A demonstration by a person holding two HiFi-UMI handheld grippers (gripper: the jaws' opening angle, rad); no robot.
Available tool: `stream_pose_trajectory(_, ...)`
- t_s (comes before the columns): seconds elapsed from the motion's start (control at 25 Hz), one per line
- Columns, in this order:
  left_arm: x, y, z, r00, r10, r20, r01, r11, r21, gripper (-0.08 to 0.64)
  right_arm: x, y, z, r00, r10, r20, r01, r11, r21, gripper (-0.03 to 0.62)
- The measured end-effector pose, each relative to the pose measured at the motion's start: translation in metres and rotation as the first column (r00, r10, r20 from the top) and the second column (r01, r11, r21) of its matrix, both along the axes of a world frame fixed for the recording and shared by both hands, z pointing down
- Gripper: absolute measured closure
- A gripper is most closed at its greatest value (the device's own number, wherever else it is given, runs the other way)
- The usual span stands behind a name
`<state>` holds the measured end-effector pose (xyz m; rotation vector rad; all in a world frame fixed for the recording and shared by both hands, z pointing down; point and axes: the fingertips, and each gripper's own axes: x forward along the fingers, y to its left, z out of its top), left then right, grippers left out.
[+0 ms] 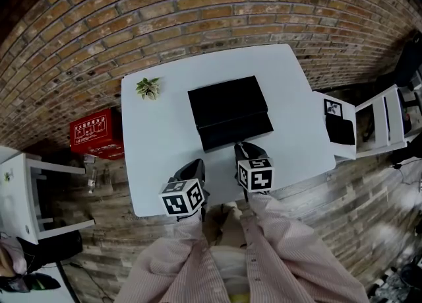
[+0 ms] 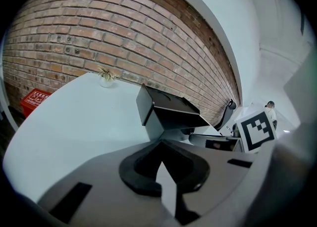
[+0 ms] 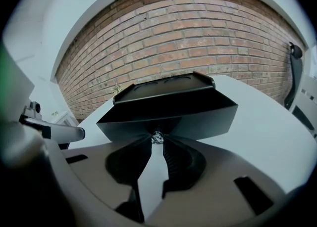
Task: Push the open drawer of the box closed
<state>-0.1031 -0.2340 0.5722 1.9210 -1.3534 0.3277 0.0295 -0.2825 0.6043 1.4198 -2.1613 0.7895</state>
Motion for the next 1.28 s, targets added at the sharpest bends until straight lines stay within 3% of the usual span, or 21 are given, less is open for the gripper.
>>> stream_pose_trajectory(1.28,-0.014,-0.040,0.000,1.000,-0.025,-0.004,0.025,1.000,0.006,0.565,-0.013,-0.043,0.001,1.000,0.000,0.016,0.000,1.000,0.007,0.515)
